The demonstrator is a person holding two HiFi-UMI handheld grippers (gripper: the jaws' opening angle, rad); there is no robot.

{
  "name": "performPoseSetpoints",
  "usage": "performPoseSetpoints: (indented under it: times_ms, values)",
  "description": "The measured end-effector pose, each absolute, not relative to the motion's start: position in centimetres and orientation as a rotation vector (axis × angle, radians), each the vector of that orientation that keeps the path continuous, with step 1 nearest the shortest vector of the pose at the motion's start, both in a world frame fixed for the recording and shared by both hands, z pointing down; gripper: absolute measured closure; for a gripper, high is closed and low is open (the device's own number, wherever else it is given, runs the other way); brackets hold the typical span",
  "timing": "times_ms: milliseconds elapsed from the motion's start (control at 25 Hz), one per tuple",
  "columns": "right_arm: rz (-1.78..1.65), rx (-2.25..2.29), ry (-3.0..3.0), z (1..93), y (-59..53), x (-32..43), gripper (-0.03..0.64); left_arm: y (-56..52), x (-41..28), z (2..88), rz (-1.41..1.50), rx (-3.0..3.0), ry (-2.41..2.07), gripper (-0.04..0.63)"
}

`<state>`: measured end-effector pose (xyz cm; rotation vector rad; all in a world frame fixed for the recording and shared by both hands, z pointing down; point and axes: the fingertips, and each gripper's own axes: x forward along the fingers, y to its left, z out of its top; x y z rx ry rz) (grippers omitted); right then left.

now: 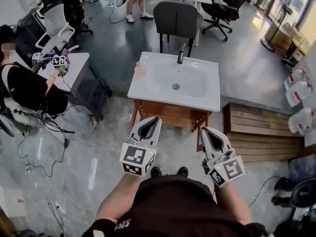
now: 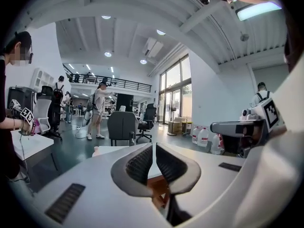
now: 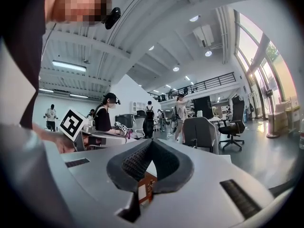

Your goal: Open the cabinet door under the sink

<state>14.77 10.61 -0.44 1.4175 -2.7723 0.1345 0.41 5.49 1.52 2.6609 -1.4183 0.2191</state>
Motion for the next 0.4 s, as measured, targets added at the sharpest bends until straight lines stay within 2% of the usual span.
performPoseSetpoints:
  times_ms: [400]
  values:
    - [0.130,1.396,-2.763,0.1,10.1,16.1,0.606,5.7,2.2,2.1,0.231,2.642,-1.430,0.560]
